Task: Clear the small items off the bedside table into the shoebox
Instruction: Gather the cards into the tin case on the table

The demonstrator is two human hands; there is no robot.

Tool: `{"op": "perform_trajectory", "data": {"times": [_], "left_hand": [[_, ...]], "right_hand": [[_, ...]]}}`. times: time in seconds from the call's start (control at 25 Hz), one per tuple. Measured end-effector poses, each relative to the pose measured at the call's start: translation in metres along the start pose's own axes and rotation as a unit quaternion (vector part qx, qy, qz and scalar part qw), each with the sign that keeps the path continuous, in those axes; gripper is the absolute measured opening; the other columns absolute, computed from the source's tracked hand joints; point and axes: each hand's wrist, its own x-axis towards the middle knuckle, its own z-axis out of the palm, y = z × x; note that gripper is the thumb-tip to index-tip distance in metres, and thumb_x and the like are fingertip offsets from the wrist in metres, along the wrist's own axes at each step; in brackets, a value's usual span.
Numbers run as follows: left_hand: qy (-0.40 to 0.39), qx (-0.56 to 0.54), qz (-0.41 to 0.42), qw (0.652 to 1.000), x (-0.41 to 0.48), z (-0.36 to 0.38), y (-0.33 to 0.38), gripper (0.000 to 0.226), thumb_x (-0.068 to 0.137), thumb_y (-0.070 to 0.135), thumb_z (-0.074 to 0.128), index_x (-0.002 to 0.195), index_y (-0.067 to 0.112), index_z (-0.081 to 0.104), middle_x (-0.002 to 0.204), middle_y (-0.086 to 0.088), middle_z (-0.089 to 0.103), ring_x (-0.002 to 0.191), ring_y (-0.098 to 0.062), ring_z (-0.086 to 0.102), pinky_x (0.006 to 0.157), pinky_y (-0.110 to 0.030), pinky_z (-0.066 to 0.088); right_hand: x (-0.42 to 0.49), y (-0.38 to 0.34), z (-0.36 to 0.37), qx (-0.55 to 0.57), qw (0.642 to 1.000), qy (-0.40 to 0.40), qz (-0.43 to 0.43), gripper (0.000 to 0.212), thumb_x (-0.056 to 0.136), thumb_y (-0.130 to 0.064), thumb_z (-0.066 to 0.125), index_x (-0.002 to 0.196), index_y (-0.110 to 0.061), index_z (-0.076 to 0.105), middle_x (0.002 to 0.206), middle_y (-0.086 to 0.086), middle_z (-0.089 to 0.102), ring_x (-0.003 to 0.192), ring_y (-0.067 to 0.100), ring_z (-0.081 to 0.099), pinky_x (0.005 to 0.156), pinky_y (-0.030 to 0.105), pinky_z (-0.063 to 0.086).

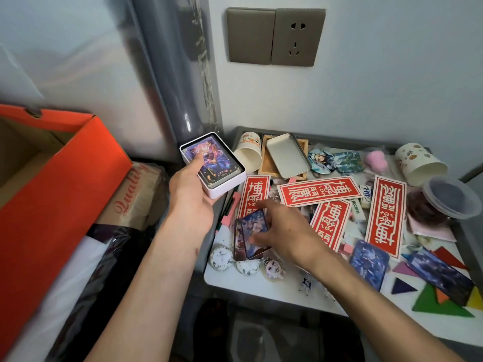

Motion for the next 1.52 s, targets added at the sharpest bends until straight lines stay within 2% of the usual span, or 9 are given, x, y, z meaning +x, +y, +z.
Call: {"op": "perform_trajectory", "data": {"times": [0.16, 0.32, 0.48, 0.88, 1.0, 1.2, 1.28, 1.4, 1.52], "left_hand": [[0.0, 0.0, -0.006, 1.0, -0.001, -0.001, -0.001, 0.022, 0.098, 0.019, 0.058, 0.116, 0.007, 0.064, 0.114, -0.015, 0.072, 0.087, -0.026, 0.071, 0.085, -0.048, 0.057], [-0.001, 0.002, -0.008, 1.0, 0.001, 0.0, -0.001, 0.027, 0.098, 0.018, 0.058, 0.121, 0.005, 0.063, 0.117, -0.015, 0.071, 0.095, -0.029, 0.071, 0.086, -0.048, 0.057], [-0.005, 0.001, -0.018, 1.0, 0.003, -0.001, -0.002, 0.028, 0.099, 0.019, 0.056, 0.123, 0.005, 0.062, 0.119, -0.016, 0.07, 0.107, -0.031, 0.069, 0.09, -0.05, 0.055], [-0.001, 0.0, -0.017, 1.0, 0.005, -0.002, -0.004, 0.025, 0.099, 0.019, 0.055, 0.119, 0.006, 0.062, 0.116, -0.015, 0.07, 0.091, -0.027, 0.07, 0.081, -0.046, 0.058], [-0.003, -0.001, -0.017, 1.0, 0.008, -0.003, -0.004, 0.024, 0.099, 0.02, 0.056, 0.119, 0.007, 0.063, 0.115, -0.014, 0.071, 0.089, -0.026, 0.071, 0.08, -0.045, 0.059], [-0.012, 0.007, -0.025, 1.0, 0.008, -0.004, -0.003, 0.029, 0.098, 0.02, 0.058, 0.122, 0.005, 0.062, 0.115, -0.015, 0.072, 0.089, -0.027, 0.071, 0.079, -0.045, 0.059], [-0.029, 0.04, -0.018, 0.999, 0.005, -0.003, -0.005, 0.033, 0.096, 0.021, 0.06, 0.124, 0.003, 0.062, 0.111, -0.015, 0.073, 0.085, -0.026, 0.072, 0.075, -0.043, 0.06], [-0.081, 0.154, -0.001, 0.985, -0.004, 0.003, -0.015, 0.031, 0.095, 0.022, 0.063, 0.12, 0.004, 0.062, 0.104, -0.016, 0.074, 0.075, -0.023, 0.072, 0.07, -0.04, 0.06], [-0.181, 0.214, -0.041, 0.959, -0.019, 0.016, -0.03, 0.017, 0.095, 0.02, 0.062, 0.109, 0.01, 0.065, 0.096, -0.012, 0.076, 0.075, -0.02, 0.074, 0.068, -0.036, 0.06]], "right_hand": [[0.005, 0.005, 0.009, -0.122, 0.992, 0.031, -0.019, 0.071, 0.072, -0.037, 0.082, 0.131, -0.022, 0.045, 0.124, 0.002, 0.056, 0.107, 0.022, 0.057, 0.079, 0.03, 0.043], [0.009, 0.007, 0.012, -0.144, 0.986, 0.039, -0.07, 0.073, 0.073, -0.036, 0.081, 0.134, -0.019, 0.046, 0.135, 0.001, 0.035, 0.124, 0.019, 0.034, 0.105, 0.037, 0.034], [0.016, 0.004, 0.017, -0.208, 0.973, -0.015, -0.101, 0.08, 0.067, -0.047, 0.081, 0.135, -0.019, 0.049, 0.135, 0.003, 0.038, 0.129, 0.023, 0.029, 0.112, 0.043, 0.023], [0.034, -0.003, 0.014, -0.241, 0.967, -0.062, -0.051, 0.101, 0.058, -0.048, 0.086, 0.141, -0.016, 0.038, 0.142, 0.01, 0.031, 0.136, 0.03, 0.022, 0.116, 0.051, 0.013], [0.03, -0.006, 0.006, -0.182, 0.98, -0.038, -0.069, 0.085, 0.066, -0.04, 0.085, 0.134, -0.02, 0.039, 0.131, 0.002, 0.042, 0.123, 0.022, 0.036, 0.109, 0.043, 0.028], [0.016, 0.005, -0.055, 0.018, 0.998, -0.041, -0.046, 0.006, 0.096, -0.02, 0.057, 0.099, -0.022, 0.053, 0.098, -0.002, 0.063, 0.086, 0.012, 0.062, 0.066, 0.031, 0.055], [0.008, 0.014, -0.085, 0.13, 0.991, 0.027, -0.025, 0.002, 0.095, -0.016, 0.06, 0.096, -0.018, 0.06, 0.094, 0.005, 0.07, 0.082, 0.019, 0.068, 0.067, 0.038, 0.058], [-0.002, 0.019, -0.107, 0.354, 0.932, 0.071, -0.035, 0.008, 0.088, -0.004, 0.066, 0.091, -0.012, 0.066, 0.085, 0.01, 0.075, 0.065, 0.016, 0.071, 0.056, 0.024, 0.056], [-0.003, 0.021, -0.105, 0.334, 0.939, 0.069, -0.04, 0.01, 0.087, -0.006, 0.068, 0.096, -0.011, 0.069, 0.083, 0.006, 0.076, 0.065, 0.013, 0.071, 0.052, 0.02, 0.053]]}}
